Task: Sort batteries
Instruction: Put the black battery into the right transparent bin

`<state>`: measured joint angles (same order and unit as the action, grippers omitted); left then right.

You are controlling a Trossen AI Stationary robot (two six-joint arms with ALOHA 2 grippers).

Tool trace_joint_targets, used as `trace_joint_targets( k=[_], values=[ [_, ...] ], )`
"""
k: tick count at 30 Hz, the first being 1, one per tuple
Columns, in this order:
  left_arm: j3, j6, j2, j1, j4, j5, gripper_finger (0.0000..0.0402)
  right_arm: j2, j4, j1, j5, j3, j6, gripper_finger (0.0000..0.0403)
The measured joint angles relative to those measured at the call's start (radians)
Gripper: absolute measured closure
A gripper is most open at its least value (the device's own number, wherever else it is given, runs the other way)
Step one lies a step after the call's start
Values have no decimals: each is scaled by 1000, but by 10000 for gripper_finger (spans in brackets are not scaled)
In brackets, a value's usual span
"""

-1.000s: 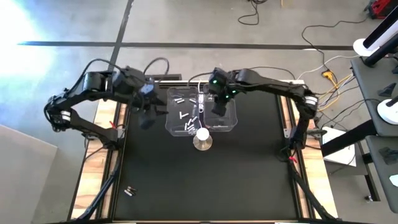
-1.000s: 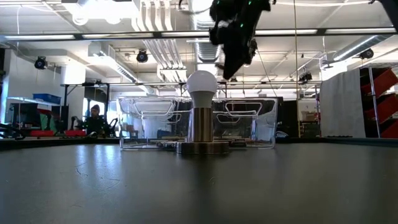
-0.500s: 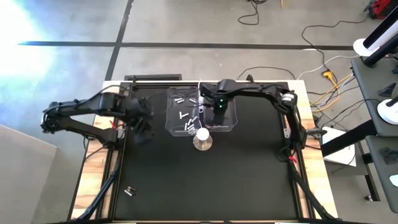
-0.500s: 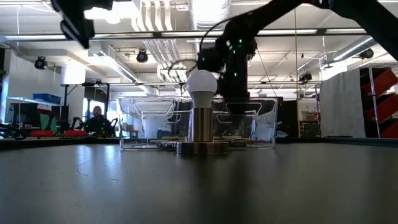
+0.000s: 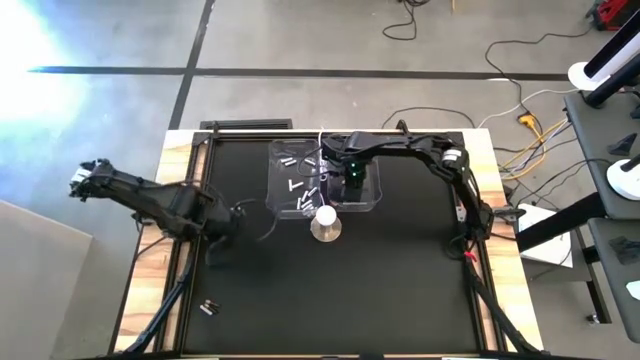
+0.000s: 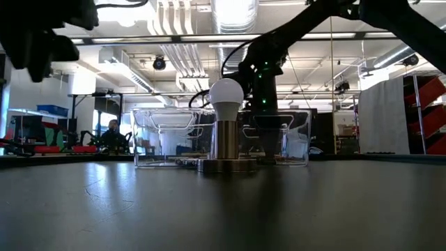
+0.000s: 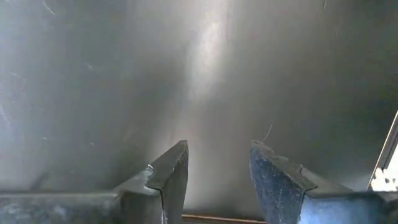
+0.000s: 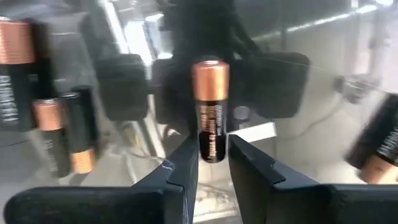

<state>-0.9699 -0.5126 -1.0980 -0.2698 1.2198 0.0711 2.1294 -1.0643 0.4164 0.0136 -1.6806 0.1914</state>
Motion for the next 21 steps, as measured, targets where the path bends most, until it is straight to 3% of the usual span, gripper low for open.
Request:
trace_joint_targets(
  k=[7, 21],
  values=[
    [48, -56, -12, -127, -16, 25, 251, -77, -2, 1, -128, -2, -5, 312],
    [64, 6, -134, -339, -182, 25, 251, -451, 24, -45, -146, -1, -73, 204]
  ],
)
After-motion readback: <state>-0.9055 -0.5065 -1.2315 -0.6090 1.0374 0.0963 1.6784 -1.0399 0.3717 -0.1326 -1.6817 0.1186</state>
